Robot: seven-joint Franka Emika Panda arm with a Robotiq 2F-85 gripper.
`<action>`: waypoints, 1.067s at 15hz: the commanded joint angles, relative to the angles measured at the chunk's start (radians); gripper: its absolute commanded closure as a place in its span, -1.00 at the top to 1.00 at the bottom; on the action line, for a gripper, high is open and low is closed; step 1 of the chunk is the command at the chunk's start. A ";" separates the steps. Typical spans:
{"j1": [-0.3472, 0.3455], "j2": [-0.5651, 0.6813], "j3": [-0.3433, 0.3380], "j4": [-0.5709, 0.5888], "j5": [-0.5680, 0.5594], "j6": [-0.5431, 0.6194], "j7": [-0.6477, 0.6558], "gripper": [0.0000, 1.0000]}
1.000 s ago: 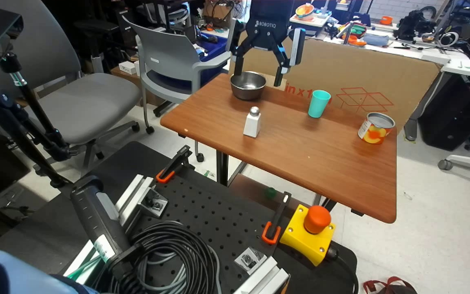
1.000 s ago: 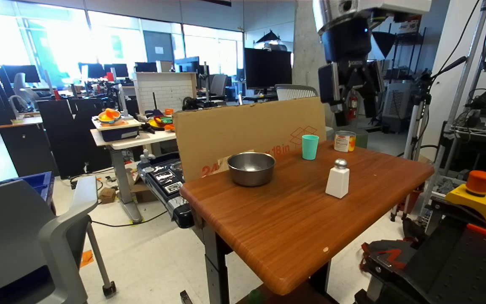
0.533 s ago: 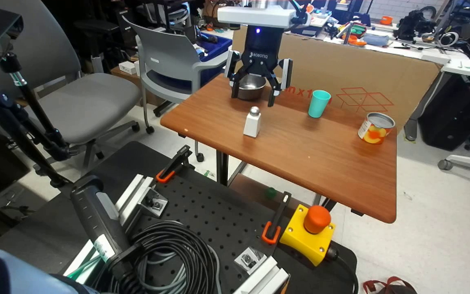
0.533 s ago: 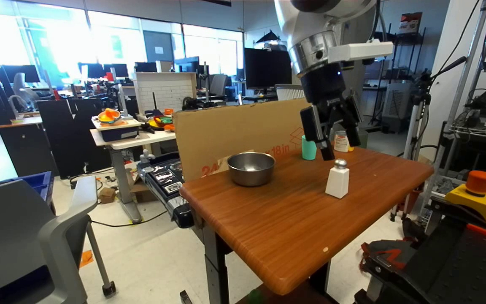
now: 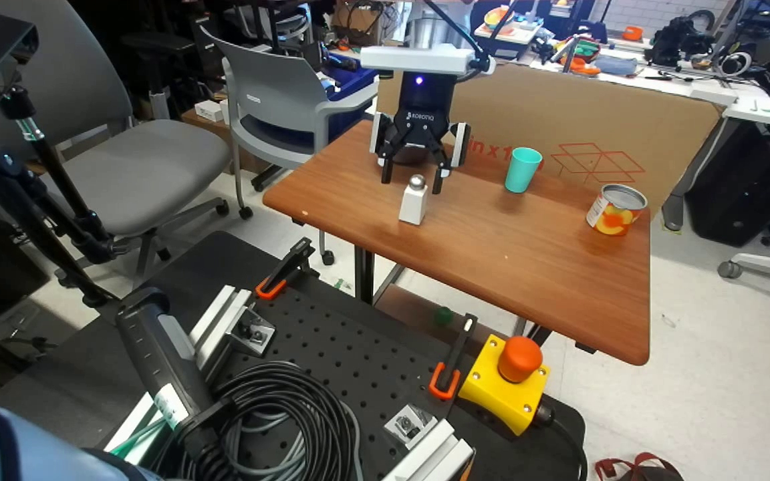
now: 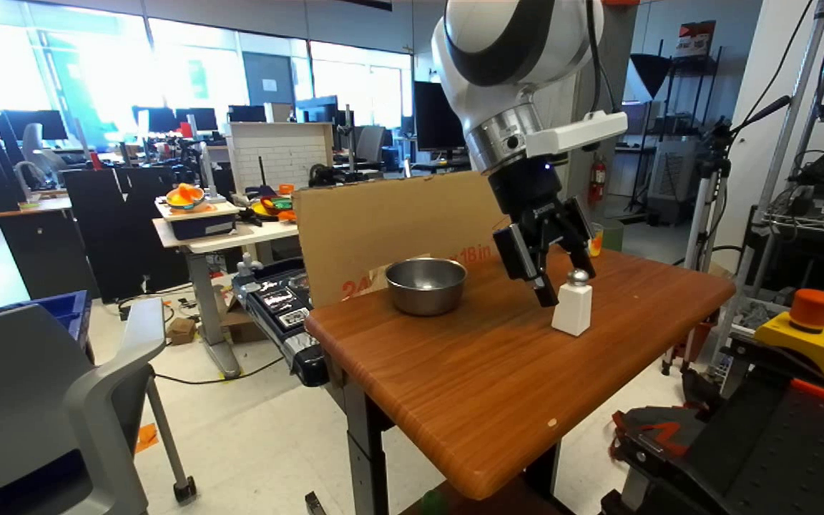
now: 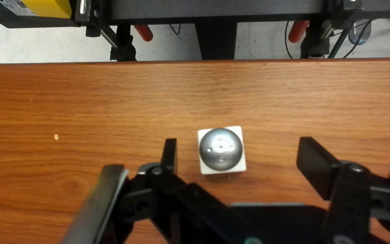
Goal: Put the shaker in the pot
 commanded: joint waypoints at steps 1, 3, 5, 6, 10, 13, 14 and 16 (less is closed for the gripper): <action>0.017 0.074 -0.017 0.117 0.007 -0.134 0.012 0.16; 0.011 0.099 -0.017 0.161 0.025 -0.206 0.013 -0.15; 0.007 0.114 -0.017 0.197 0.038 -0.265 0.015 -0.47; 0.005 0.116 -0.016 0.211 0.044 -0.287 0.015 -0.59; 0.013 0.087 -0.013 0.252 0.037 -0.294 0.007 -0.83; 0.033 0.088 -0.010 0.329 0.008 -0.280 -0.001 -0.83; 0.039 0.097 -0.009 0.366 0.007 -0.292 -0.002 -0.83; 0.051 0.132 -0.008 0.472 0.020 -0.349 0.004 -0.83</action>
